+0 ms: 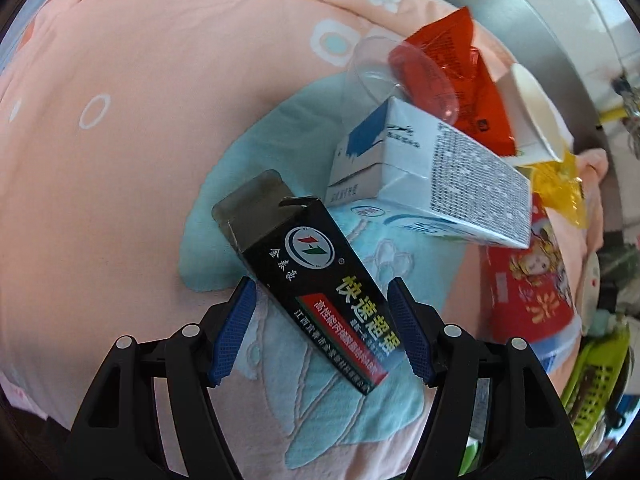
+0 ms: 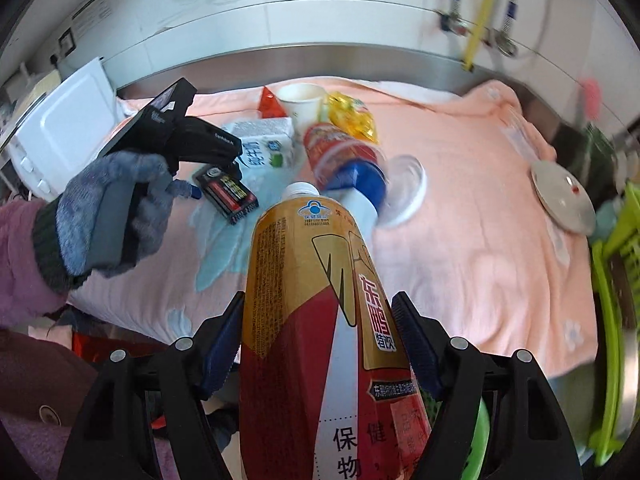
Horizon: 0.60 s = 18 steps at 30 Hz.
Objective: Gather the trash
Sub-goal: 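Grasp the black glue box with the left tool while the right tool lifts the bottle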
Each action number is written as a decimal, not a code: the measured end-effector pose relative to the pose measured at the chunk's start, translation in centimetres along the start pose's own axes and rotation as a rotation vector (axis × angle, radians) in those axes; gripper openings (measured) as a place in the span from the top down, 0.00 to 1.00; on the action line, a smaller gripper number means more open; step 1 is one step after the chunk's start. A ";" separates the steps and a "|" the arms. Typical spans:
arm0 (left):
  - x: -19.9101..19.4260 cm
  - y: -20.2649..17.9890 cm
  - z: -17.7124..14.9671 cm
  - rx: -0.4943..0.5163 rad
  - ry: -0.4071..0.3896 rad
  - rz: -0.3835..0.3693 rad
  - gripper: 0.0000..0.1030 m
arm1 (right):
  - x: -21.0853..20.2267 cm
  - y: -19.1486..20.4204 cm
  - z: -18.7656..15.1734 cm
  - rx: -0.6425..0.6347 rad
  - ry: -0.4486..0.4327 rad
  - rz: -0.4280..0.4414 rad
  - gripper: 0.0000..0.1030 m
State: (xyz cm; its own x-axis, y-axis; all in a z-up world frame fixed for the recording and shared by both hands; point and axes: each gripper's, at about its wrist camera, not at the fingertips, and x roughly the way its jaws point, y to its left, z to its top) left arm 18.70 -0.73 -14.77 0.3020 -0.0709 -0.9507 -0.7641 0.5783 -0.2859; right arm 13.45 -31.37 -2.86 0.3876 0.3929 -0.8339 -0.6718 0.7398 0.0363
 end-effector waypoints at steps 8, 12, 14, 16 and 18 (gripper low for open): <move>1.2 -3.2 -0.5 -0.010 -0.030 0.139 0.27 | -0.4 -1.5 -3.6 0.123 -0.001 -0.028 0.32; 1.8 -5.1 -1.1 0.010 -0.050 0.198 0.28 | -0.5 -1.9 -5.1 0.184 0.004 -0.046 0.32; 1.9 -5.7 -1.7 0.035 -0.062 0.219 0.30 | -0.5 -2.0 -5.6 0.207 0.007 -0.047 0.32; 1.9 -6.1 -2.3 0.046 -0.069 0.218 0.34 | -0.4 -2.1 -6.3 0.232 0.009 -0.057 0.32; 1.7 -6.1 -2.7 0.058 -0.070 0.198 0.38 | -0.4 -2.1 -7.1 0.261 0.010 -0.062 0.32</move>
State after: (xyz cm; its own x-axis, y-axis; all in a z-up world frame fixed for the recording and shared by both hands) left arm 22.29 -6.58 -14.93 0.1896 0.1040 -0.9763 -0.7788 0.6215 -0.0850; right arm 10.29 -36.97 -6.53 0.4163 0.3377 -0.8441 -0.4610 0.8787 0.1242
